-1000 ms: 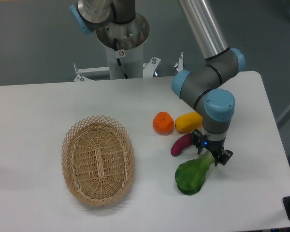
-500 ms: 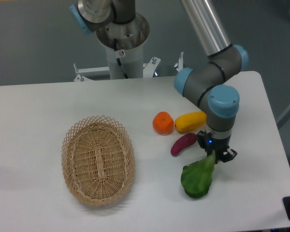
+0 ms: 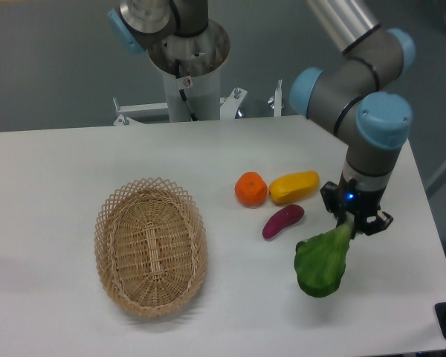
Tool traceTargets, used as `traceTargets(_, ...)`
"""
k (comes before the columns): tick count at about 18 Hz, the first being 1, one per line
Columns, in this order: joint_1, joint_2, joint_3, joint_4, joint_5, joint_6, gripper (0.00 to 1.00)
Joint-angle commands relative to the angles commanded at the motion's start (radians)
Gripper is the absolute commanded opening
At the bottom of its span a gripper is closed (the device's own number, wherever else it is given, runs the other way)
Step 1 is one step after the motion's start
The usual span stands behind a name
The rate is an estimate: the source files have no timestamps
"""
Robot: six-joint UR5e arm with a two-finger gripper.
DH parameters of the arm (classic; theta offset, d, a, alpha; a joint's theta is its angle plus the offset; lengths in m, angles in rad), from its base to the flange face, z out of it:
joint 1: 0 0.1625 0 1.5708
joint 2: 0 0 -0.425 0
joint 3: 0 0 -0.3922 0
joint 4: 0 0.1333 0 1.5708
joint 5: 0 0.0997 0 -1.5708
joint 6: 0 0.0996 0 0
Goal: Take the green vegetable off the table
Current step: 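Lift the bok choy up off the table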
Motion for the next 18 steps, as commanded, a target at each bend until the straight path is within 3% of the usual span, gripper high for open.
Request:
traceTargets(5, 0.006, 0.083, 0.005, -0.071, -0.054, 0.003, 0.3)
traceTargets(18, 0.009, 0.094, 0.005, -0.072, -0.055, 0.014, 0.31)
